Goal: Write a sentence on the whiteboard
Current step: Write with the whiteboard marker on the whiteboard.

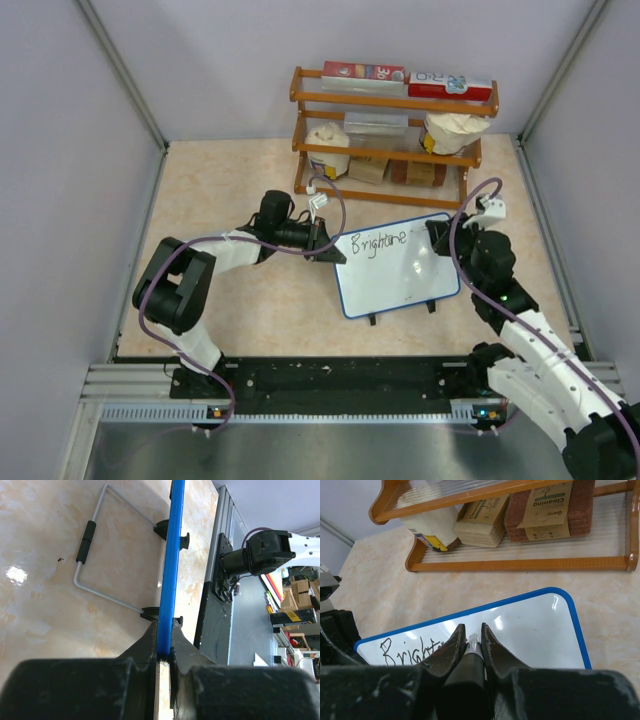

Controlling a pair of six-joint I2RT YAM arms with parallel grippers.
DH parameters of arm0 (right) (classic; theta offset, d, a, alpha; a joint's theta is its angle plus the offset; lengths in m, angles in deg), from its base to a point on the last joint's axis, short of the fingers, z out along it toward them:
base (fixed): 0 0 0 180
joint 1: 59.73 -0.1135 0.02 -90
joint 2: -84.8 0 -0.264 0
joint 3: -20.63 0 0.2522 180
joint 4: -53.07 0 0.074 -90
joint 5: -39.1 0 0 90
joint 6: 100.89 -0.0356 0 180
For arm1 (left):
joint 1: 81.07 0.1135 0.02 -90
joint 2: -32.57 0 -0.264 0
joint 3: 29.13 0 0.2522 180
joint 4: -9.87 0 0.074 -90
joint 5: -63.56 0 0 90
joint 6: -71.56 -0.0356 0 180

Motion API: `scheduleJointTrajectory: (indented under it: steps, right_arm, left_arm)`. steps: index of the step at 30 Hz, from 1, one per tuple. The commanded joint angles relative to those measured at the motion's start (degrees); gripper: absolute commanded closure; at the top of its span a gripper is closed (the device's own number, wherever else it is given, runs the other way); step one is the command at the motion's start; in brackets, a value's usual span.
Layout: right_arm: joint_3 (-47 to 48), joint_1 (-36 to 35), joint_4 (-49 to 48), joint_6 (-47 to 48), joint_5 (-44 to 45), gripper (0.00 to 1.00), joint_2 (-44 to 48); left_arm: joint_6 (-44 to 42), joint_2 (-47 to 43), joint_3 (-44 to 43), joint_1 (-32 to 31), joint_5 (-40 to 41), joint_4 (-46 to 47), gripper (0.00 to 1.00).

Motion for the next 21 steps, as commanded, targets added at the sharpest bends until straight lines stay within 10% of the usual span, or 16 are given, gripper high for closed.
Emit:
scheduleJointTrajectory:
  steps: [1,21]
  right_arm:
    - [2.14,0.81,-4.54,-0.17,0.02,1.0,-1.66]
    - [1.17,1.51,-5.07,-0.43,-1.56,1.0,-4.12]
  left_arm:
    - [-7.35,1.98,0.62,-0.79,7.41,-3.52,1.0]
    - [-7.26,2.07,0.62,-0.79,7.32,-3.52,1.0]
